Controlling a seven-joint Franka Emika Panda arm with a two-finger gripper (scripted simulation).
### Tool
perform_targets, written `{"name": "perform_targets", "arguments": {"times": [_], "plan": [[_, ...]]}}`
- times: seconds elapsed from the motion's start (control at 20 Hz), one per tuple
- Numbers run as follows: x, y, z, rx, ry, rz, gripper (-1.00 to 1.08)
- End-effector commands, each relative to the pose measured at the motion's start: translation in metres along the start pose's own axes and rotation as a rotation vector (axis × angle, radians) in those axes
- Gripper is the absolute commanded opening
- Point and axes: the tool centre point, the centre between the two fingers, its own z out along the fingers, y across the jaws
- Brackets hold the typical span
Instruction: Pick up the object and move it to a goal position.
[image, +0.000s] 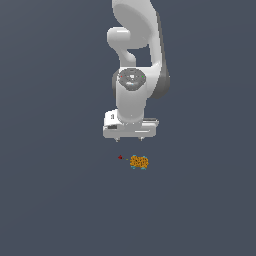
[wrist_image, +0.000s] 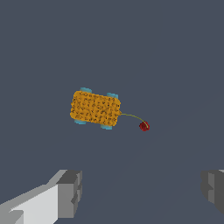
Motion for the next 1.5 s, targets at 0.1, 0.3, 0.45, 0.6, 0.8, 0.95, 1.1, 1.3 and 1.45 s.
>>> {"name": "perform_targets", "arguments": {"times": [0.1,0.3,0.45,0.6,0.8,0.95,1.1,1.3,1.45], "plan": [[0.001,-0.001,-0.001,0.0,0.003,-0.004,1.0],[0.007,-0.009,-0.005,0.0,0.023,-0.033,1.0],[0.011,-0.014,-0.009,0.001,0.037,-0.049,1.0],[0.012,-0.016,-0.01,0.001,0.041,-0.049,1.0],[0.012,-0.015,-0.009,0.0,0.039,-0.058,1.0],[0.013,-0.015,-0.007,-0.001,0.038,-0.081,1.0],[0.014,-0.015,-0.005,-0.003,0.038,-0.117,1.0],[0.016,-0.015,0.0,-0.007,0.036,-0.185,1.0],[0.017,-0.015,0.005,-0.01,0.034,-0.251,1.0]]}}
